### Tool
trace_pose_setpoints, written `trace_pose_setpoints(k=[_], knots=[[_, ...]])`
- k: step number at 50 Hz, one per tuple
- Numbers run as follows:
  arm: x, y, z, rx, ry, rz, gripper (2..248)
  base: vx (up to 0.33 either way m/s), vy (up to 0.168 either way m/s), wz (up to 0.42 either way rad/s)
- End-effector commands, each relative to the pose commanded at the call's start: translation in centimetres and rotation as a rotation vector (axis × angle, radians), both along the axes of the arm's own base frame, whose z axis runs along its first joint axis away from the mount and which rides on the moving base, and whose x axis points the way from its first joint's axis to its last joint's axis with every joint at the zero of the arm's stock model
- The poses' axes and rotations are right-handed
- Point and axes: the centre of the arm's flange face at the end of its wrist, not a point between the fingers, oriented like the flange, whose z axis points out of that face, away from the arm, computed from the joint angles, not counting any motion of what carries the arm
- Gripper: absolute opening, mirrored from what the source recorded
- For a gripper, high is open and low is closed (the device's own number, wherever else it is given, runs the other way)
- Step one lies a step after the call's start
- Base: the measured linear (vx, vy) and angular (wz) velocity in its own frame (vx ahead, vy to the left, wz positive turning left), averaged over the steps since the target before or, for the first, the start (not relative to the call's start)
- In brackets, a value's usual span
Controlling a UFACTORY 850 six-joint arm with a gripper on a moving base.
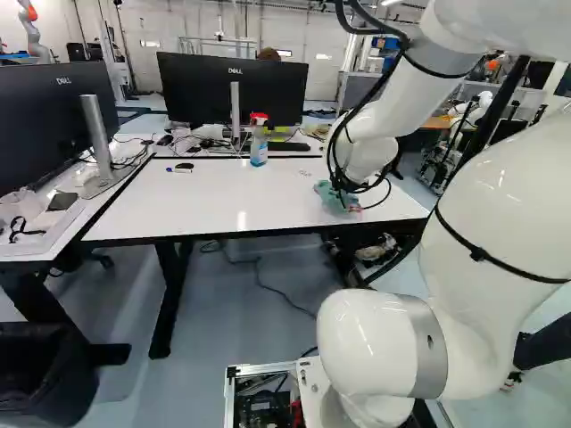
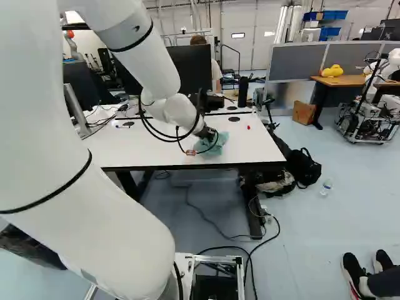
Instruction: Clean the table with the green towel
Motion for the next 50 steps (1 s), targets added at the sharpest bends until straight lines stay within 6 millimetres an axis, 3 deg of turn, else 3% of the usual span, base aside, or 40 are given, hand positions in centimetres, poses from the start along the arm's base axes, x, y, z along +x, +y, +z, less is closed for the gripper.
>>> trace_pose_setpoints(k=[28, 50], knots=[[-0.82, 0.29, -0.72, 0.036, 0.120, 0.006, 29, 0.000, 0.000, 0.000], [-0.82, 0.29, -0.72, 0.036, 0.120, 0.006, 29, 0.000, 0.000, 0.000]])
